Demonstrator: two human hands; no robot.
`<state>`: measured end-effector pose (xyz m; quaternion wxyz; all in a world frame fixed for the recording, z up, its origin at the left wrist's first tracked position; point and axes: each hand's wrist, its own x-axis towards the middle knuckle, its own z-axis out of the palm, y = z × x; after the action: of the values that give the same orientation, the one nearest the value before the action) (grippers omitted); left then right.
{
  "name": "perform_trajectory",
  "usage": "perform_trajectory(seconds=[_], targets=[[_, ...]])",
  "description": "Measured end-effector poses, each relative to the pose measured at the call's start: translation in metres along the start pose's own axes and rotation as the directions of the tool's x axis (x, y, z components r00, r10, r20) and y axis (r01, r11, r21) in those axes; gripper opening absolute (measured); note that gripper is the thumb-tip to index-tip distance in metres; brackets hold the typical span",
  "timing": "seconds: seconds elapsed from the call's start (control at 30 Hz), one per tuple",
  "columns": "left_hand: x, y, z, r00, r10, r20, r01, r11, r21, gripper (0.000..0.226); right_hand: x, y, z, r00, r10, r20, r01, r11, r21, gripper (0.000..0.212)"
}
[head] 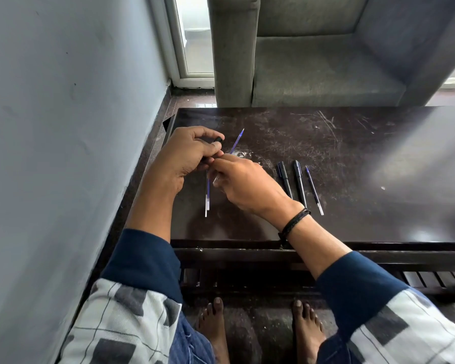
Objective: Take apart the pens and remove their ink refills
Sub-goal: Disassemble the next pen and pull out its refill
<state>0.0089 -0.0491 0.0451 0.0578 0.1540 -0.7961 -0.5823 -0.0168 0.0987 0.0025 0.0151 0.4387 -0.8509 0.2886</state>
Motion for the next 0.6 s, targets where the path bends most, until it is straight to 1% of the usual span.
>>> perform_trajectory(seconds=[0.2, 0.37, 0.5, 0.6], targets=[[0.0006, -0.0011, -0.0009, 1.000, -0.003, 0.010, 0.003, 1.000, 0.017, 0.019, -0.0006, 0.0001, -0.0007, 0.998, 0.048, -0.034, -0.049, 0.999, -0.016, 0.012], [0.0008, -0.0021, -0.0006, 1.000, -0.002, -0.007, 0.003, 0.999, 0.034, 0.016, 0.0001, 0.0011, -0.0038, 0.994, 0.086, -0.068, -0.088, 0.996, -0.021, 0.013], [0.0008, -0.0019, -0.0001, 1.000, -0.006, 0.004, 0.006, 0.999, 0.045, 0.016, 0.0014, 0.0026, -0.0056, 0.984, 0.124, -0.129, -0.127, 0.992, -0.014, 0.013], [0.0013, -0.0021, 0.0005, 1.000, -0.006, 0.004, 0.006, 0.998, 0.054, 0.017, 0.0016, 0.0039, -0.0052, 0.979, 0.145, -0.143, -0.149, 0.989, -0.019, 0.014]])
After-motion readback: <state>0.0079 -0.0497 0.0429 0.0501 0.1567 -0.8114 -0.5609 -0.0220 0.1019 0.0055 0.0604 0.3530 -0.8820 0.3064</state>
